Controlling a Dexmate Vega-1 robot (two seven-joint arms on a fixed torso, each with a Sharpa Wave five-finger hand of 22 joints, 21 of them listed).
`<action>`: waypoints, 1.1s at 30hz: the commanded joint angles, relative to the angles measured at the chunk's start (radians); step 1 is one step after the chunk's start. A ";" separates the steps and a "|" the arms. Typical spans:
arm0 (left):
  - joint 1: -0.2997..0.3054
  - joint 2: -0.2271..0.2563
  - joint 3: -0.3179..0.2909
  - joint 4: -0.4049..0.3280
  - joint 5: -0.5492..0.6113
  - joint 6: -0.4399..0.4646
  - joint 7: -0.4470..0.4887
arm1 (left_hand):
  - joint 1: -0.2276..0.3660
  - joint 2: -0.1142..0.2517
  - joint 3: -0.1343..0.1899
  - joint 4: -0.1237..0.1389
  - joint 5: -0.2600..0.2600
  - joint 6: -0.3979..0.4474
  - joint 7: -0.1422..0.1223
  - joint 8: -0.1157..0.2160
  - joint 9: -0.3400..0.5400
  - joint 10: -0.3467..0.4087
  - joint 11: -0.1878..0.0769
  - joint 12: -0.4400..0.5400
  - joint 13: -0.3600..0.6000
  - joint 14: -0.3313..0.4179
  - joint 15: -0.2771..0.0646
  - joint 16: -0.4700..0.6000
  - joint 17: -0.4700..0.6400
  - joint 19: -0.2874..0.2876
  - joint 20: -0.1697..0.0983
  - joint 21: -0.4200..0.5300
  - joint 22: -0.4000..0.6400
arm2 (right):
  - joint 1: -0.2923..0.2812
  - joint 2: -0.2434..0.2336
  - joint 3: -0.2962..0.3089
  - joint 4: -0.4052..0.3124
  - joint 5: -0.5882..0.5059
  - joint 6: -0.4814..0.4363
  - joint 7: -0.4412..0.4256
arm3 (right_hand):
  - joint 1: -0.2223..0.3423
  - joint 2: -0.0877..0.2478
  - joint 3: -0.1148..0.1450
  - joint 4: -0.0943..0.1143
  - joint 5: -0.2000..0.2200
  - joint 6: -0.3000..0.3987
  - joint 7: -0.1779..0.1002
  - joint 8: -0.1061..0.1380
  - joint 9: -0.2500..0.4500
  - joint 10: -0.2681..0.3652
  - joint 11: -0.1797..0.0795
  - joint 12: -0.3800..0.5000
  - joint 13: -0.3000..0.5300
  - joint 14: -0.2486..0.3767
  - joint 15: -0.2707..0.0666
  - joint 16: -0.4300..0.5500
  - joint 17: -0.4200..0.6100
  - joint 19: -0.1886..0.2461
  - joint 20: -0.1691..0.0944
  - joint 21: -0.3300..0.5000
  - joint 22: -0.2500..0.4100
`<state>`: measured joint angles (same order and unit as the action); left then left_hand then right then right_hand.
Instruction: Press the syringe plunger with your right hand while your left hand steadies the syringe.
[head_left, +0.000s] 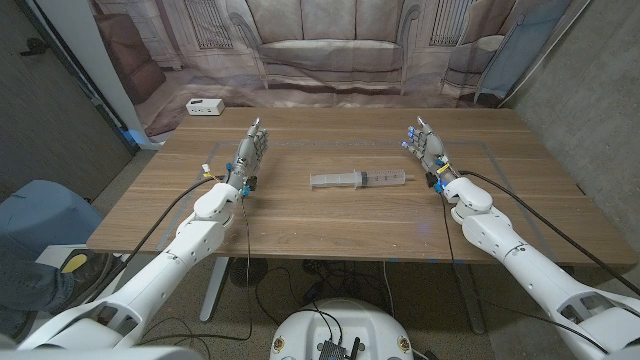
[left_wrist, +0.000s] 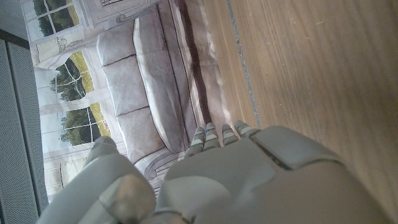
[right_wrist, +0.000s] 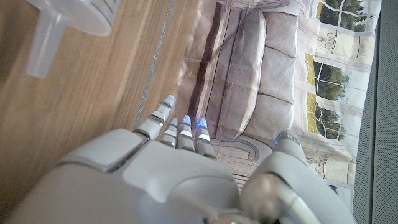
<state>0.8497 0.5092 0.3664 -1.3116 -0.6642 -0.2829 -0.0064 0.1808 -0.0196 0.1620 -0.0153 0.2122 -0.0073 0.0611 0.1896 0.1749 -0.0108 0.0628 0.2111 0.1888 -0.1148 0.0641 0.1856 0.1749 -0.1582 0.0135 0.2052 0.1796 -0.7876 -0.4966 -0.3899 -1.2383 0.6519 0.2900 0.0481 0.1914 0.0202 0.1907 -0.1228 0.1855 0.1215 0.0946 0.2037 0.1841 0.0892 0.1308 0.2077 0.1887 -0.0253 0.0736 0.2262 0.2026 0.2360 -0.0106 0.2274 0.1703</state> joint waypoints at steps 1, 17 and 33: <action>0.070 0.030 -0.030 -0.106 -0.017 0.015 0.026 | 0.009 -0.002 0.006 0.000 0.003 0.007 0.004 0.006 0.002 0.006 0.008 0.007 0.005 -0.002 0.000 0.008 0.004 -0.008 0.008 0.004 0.002 | 0.021 -0.004 -0.005 0.032 -0.003 0.035 0.109 | 0.008 0.000 0.006 0.001 0.005 0.010 -0.006 0.004 0.003 0.002 0.007 0.007 0.002 0.004 0.008 0.003 0.003 0.007 0.006 0.002 0.002; 0.114 0.100 -0.063 -0.221 -0.009 0.041 0.046 | 0.016 0.006 0.002 -0.006 0.001 0.066 0.027 0.016 0.002 0.070 0.015 0.027 0.004 0.065 0.001 0.021 0.004 0.058 -0.001 0.018 0.000 | -0.054 -0.043 0.021 -0.068 -0.044 0.150 0.087 | 0.011 0.001 0.006 -0.001 0.005 0.020 -0.007 0.004 0.004 0.017 0.005 0.010 0.003 0.025 0.008 0.007 0.003 0.018 0.003 0.001 0.002; 0.093 0.076 -0.033 -0.257 0.058 0.070 0.131 | 0.037 0.007 -0.007 -0.024 -0.001 0.194 0.026 0.027 0.003 0.204 0.003 0.054 0.004 0.202 -0.009 0.030 0.003 0.228 -0.032 0.045 -0.003 | -0.083 -0.121 0.037 -0.100 -0.148 0.266 0.075 | 0.025 0.005 0.011 -0.008 0.005 0.039 -0.006 0.007 0.004 0.034 -0.001 0.013 0.003 0.043 0.003 0.008 0.001 0.037 0.000 0.001 0.002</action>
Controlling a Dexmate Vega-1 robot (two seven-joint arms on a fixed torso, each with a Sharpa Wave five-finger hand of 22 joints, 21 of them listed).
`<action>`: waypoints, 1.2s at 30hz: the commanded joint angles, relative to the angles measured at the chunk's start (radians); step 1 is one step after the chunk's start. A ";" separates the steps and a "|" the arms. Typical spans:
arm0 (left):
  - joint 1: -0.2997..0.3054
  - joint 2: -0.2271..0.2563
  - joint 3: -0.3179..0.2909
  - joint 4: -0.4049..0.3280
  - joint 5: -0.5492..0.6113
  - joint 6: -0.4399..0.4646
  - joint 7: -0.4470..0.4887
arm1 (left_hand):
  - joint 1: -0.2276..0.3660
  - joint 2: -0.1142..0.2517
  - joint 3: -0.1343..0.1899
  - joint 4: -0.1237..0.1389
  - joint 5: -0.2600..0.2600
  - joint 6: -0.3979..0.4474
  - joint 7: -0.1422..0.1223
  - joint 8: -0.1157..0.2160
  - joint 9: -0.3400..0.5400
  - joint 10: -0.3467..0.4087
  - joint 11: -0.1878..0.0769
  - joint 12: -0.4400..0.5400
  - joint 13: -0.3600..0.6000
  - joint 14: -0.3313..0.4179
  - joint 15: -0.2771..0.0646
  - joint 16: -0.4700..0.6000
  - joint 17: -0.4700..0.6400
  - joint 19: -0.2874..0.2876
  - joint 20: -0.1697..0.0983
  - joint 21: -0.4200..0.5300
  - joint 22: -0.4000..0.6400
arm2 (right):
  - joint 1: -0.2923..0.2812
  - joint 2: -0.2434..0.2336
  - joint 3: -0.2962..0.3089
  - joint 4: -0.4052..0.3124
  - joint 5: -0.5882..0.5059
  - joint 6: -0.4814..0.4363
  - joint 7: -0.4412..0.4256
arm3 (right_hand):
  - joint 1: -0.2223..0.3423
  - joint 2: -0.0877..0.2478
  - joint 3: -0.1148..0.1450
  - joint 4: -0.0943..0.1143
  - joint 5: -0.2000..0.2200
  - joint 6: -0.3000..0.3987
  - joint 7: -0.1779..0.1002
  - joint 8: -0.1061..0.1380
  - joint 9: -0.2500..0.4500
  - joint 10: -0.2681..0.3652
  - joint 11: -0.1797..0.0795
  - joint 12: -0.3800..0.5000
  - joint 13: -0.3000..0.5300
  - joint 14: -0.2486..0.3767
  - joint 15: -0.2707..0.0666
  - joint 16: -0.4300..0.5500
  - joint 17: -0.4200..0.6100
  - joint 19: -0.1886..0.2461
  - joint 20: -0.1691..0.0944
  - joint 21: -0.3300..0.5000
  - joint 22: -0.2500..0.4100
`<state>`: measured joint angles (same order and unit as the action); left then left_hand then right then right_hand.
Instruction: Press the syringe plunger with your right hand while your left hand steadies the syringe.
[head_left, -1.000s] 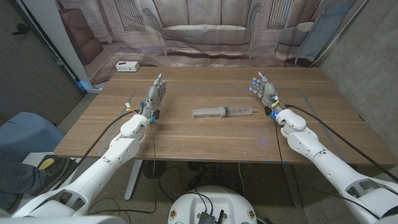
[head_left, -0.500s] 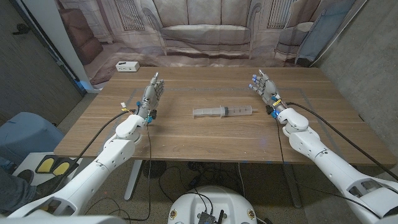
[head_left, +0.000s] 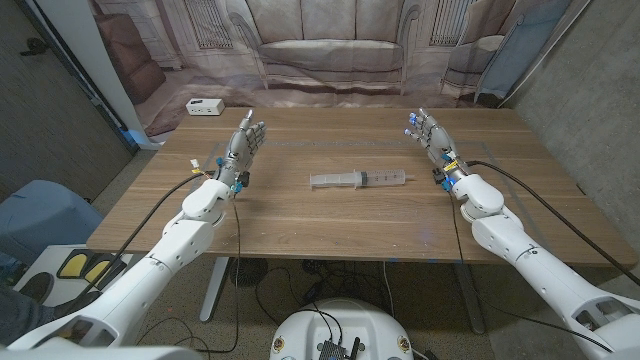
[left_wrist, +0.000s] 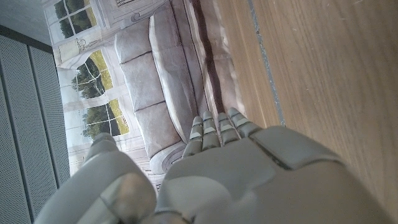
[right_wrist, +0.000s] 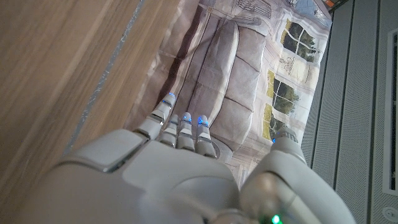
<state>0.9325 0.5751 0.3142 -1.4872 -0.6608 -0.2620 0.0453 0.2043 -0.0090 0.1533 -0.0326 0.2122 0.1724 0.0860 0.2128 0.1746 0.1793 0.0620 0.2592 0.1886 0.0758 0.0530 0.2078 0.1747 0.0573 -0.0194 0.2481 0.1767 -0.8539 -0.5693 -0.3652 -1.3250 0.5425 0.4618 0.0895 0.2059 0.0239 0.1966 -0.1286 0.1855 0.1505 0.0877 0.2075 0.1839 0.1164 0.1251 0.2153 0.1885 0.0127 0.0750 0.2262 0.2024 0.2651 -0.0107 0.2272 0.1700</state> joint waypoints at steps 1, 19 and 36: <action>0.012 0.012 0.020 -0.088 0.054 0.054 0.079 | 0.014 -0.004 0.002 -0.007 -0.001 0.014 0.001 0.003 0.003 0.013 0.004 0.005 0.005 0.012 0.003 0.007 0.003 0.009 0.009 0.000 -0.001 | -0.014 -0.053 0.010 -0.011 -0.036 0.099 0.050 | 0.012 0.001 0.006 -0.003 0.005 0.011 0.000 0.004 0.004 0.008 0.005 0.005 0.004 0.007 0.003 0.008 0.001 0.009 0.000 0.000 0.002; 0.084 0.079 -0.018 -0.207 0.048 0.054 0.068 | 0.035 0.019 0.012 -0.017 -0.006 0.078 0.000 0.009 0.005 0.032 0.006 0.000 0.006 0.032 0.007 -0.002 0.004 0.020 0.037 -0.014 0.000 | -0.152 -0.105 0.056 -0.248 -0.269 0.063 -0.199 | 0.039 0.017 0.017 -0.011 0.002 0.028 0.014 -0.002 0.008 0.022 0.004 0.001 0.005 0.038 0.001 0.007 0.002 0.041 -0.004 -0.005 0.003; 0.062 0.089 -0.009 -0.168 0.019 0.027 -0.031 | 0.048 0.033 0.019 -0.023 -0.011 0.100 -0.004 0.007 0.006 0.052 0.001 0.000 0.006 0.047 0.004 -0.005 0.003 0.027 0.060 -0.021 0.001 | -0.241 -0.124 0.086 -0.425 -0.511 -0.075 -0.396 | 0.073 0.021 0.025 -0.020 -0.006 0.082 -0.037 0.008 0.006 0.057 -0.014 0.001 0.005 0.039 -0.019 -0.008 0.004 0.043 -0.008 -0.023 0.004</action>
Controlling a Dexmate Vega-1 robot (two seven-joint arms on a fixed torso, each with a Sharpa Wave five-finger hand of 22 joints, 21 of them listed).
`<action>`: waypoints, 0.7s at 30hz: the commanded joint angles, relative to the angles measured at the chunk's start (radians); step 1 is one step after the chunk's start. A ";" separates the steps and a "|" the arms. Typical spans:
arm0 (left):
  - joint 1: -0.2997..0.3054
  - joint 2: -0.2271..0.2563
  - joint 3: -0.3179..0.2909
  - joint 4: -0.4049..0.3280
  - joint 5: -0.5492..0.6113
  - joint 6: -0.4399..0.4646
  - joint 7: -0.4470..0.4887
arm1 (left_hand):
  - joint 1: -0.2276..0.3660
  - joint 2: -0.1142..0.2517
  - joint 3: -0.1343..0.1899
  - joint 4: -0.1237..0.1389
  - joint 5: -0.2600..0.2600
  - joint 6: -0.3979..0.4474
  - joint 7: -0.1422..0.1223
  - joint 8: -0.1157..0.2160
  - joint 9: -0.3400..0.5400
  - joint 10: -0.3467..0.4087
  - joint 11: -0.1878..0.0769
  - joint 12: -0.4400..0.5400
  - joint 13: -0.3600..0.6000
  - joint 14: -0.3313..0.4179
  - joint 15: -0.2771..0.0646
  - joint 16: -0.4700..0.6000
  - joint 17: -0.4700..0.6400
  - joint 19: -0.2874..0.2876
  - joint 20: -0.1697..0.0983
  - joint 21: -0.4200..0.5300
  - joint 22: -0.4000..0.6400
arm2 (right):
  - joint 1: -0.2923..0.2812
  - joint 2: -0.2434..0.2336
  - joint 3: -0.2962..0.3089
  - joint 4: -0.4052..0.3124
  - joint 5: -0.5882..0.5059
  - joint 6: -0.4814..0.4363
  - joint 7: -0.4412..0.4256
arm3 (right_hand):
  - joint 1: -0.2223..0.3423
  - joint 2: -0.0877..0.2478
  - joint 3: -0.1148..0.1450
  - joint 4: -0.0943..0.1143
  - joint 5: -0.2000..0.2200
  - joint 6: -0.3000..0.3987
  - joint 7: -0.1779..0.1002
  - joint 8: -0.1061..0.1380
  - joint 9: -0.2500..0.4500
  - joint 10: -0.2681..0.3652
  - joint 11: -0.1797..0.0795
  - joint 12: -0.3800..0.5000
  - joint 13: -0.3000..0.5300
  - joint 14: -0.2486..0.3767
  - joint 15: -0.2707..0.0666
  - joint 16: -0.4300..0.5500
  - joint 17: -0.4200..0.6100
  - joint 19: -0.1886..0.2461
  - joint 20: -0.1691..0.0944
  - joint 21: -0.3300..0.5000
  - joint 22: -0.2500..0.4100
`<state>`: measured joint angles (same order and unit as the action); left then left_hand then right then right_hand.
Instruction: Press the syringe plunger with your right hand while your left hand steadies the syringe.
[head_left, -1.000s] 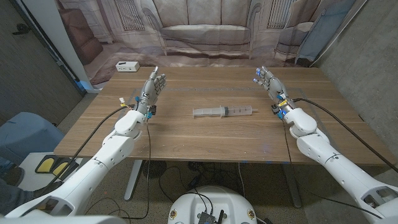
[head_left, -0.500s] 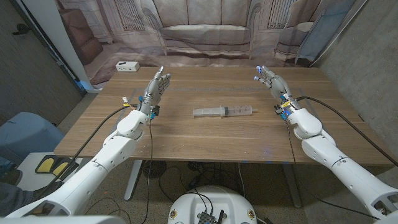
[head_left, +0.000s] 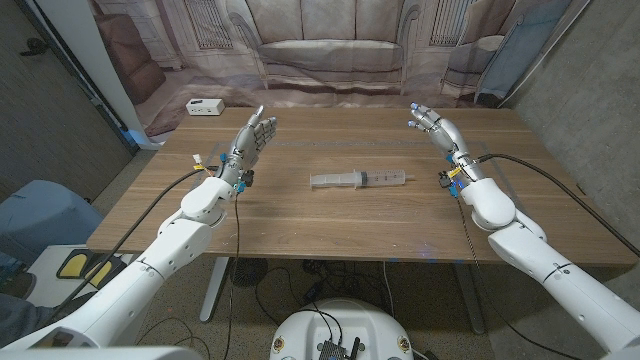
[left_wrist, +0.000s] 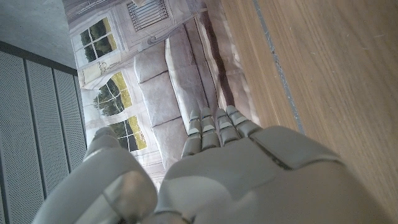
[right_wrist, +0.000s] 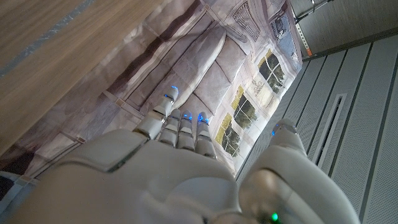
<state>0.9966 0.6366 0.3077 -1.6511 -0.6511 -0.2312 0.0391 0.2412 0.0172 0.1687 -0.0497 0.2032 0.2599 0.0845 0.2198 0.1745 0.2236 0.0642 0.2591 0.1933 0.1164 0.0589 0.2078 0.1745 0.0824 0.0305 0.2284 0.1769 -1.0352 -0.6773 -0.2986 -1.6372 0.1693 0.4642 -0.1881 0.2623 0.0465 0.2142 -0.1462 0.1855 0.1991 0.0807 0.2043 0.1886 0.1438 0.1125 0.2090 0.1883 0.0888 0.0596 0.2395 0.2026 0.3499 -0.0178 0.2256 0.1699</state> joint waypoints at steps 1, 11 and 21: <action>-0.002 0.030 -0.003 -0.005 0.009 0.001 -0.026 | 0.012 0.007 0.004 -0.006 -0.002 0.012 -0.004 -0.001 0.006 0.009 0.000 0.000 0.001 0.008 -0.001 -0.005 0.004 0.001 0.010 -0.002 0.000 | -0.065 -0.013 0.020 -0.118 -0.142 -0.081 -0.126 | 0.021 -0.002 0.008 -0.003 -0.006 0.051 -0.041 0.015 0.002 0.043 -0.008 0.011 0.005 -0.050 -0.003 -0.028 0.003 -0.052 0.002 -0.026 0.004; 0.002 0.048 -0.015 -0.006 -0.014 0.010 -0.048 | 0.015 0.011 0.006 -0.008 -0.005 0.019 -0.007 -0.003 0.006 0.020 -0.002 0.001 0.001 0.016 0.001 -0.005 0.004 0.000 0.016 -0.006 0.001 | -0.083 -0.042 0.016 -0.181 -0.254 -0.171 -0.161 | 0.044 -0.001 0.012 -0.002 -0.009 0.010 -0.071 -0.010 0.002 0.012 -0.031 -0.011 0.002 0.097 -0.033 0.014 0.001 0.045 0.020 0.002 0.005; -0.012 0.044 -0.019 0.017 -0.022 -0.007 -0.072 | 0.020 0.018 0.009 -0.011 -0.007 0.029 -0.011 -0.004 0.006 0.025 -0.010 -0.001 0.001 0.021 -0.001 -0.007 0.004 0.000 0.023 -0.010 0.001 | -0.089 -0.054 0.004 -0.229 -0.332 -0.246 -0.196 | 0.044 -0.001 0.009 0.005 -0.009 -0.019 -0.070 -0.014 0.002 0.044 -0.023 -0.005 0.001 0.203 -0.034 0.045 0.006 0.099 0.048 0.007 0.008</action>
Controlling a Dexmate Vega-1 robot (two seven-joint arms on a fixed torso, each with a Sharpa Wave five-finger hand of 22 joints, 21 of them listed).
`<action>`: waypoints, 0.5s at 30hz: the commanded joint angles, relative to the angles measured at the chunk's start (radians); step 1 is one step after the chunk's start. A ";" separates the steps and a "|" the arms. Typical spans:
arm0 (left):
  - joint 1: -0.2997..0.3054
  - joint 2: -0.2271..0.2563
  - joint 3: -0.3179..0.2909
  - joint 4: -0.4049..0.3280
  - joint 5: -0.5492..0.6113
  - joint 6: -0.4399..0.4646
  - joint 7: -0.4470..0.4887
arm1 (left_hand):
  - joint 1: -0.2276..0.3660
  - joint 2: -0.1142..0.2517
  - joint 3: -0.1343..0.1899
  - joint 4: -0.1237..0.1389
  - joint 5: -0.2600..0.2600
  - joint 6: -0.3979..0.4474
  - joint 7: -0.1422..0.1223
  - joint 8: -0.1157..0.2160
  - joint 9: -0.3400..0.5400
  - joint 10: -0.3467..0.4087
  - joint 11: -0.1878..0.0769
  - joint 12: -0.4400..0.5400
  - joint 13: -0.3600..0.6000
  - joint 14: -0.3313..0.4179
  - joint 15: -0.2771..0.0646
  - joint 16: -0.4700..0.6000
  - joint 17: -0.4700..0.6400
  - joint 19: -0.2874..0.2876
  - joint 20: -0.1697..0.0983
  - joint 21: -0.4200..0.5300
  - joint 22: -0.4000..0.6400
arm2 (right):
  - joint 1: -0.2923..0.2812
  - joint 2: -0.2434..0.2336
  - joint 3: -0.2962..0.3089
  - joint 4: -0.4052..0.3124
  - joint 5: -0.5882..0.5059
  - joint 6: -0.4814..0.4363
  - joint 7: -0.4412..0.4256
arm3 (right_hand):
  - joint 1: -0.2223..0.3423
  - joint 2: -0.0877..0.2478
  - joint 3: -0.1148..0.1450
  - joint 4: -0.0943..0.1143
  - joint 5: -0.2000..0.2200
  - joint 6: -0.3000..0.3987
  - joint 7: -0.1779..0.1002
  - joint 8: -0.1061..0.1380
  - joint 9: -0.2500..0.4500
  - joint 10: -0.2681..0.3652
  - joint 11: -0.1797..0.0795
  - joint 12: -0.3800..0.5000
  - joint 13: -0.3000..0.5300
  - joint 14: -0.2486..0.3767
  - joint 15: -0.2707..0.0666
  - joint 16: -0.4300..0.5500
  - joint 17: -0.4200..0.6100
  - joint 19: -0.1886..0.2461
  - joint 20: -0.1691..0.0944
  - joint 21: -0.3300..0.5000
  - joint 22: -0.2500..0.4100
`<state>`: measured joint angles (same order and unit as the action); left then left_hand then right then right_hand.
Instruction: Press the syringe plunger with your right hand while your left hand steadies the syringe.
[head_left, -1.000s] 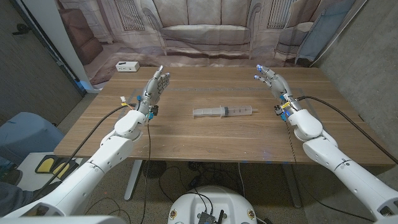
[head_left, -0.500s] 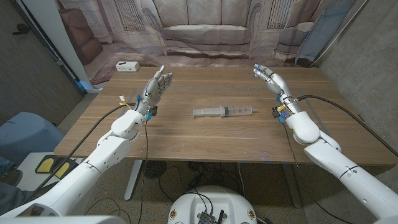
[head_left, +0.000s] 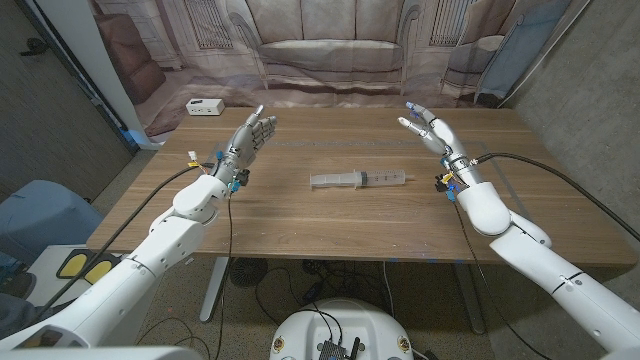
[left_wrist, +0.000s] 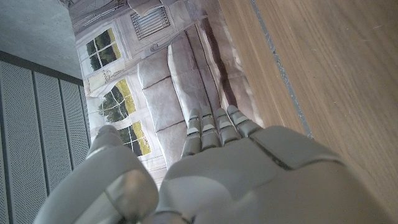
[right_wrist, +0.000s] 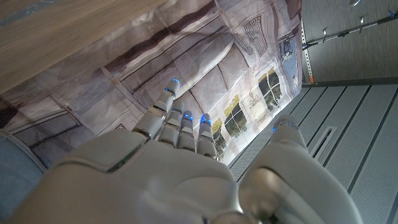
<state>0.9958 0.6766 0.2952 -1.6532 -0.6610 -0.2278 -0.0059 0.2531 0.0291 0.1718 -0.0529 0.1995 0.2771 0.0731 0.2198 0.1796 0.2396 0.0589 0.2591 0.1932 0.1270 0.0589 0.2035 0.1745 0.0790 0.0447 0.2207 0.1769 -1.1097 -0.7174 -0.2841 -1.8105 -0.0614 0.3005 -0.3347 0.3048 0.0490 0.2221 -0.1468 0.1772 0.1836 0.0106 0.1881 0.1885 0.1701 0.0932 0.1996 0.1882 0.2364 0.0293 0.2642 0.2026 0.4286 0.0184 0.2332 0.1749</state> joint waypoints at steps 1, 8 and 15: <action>-0.011 0.003 -0.007 0.020 -0.014 -0.011 -0.028 | 0.008 0.007 0.006 -0.008 -0.004 0.014 -0.001 -0.004 0.001 0.010 -0.005 -0.001 0.002 0.011 -0.001 -0.003 0.004 0.004 0.009 -0.002 0.001 | -0.015 -0.015 -0.013 -0.059 -0.111 -0.089 -0.053 | 0.003 -0.004 0.002 0.005 -0.001 -0.005 0.000 0.003 0.002 0.022 -0.006 0.006 0.001 0.065 -0.007 0.022 0.006 0.027 0.011 0.002 0.003; -0.010 0.003 -0.008 0.027 -0.021 -0.016 -0.038 | 0.013 0.013 0.010 -0.009 -0.005 0.022 -0.002 -0.004 0.001 0.014 -0.003 -0.002 0.002 0.015 0.001 -0.003 0.004 0.004 0.012 -0.004 0.001 | -0.019 -0.047 -0.023 -0.097 -0.180 -0.154 -0.055 | 0.010 0.000 0.002 0.006 -0.001 0.020 -0.001 0.012 0.002 0.049 -0.007 0.005 0.003 -0.072 0.009 -0.041 0.008 -0.065 -0.008 -0.041 0.003; -0.012 0.000 -0.003 0.029 -0.024 -0.016 -0.046 | 0.017 0.019 0.013 -0.011 -0.006 0.028 -0.002 -0.005 0.001 0.021 -0.003 -0.002 0.002 0.023 0.000 -0.002 0.004 0.004 0.014 -0.006 0.001 | -0.025 -0.053 -0.029 -0.106 -0.175 -0.178 -0.050 | 0.007 -0.003 -0.007 0.009 -0.002 0.100 0.013 0.029 0.003 0.098 0.001 0.013 0.006 -0.164 -0.006 -0.067 0.005 -0.371 -0.069 -0.070 0.000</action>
<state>0.9872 0.6792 0.2895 -1.6310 -0.6774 -0.2379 -0.0379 0.2649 0.0410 0.1799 -0.0609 0.1959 0.2932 0.0713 0.2197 0.1796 0.2503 0.0589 0.2591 0.1931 0.1378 0.0590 0.2037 0.1744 0.0800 0.0544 0.2207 0.1770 -1.1259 -0.7516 -0.3016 -1.8856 -0.1988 0.1784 -0.3787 0.3047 0.0490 0.2160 -0.1407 0.1773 0.2566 0.0177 0.2076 0.1884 0.2514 0.0909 0.2074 0.1896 0.0833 0.0289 0.1990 0.2074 0.1323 -0.0322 0.1660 0.1735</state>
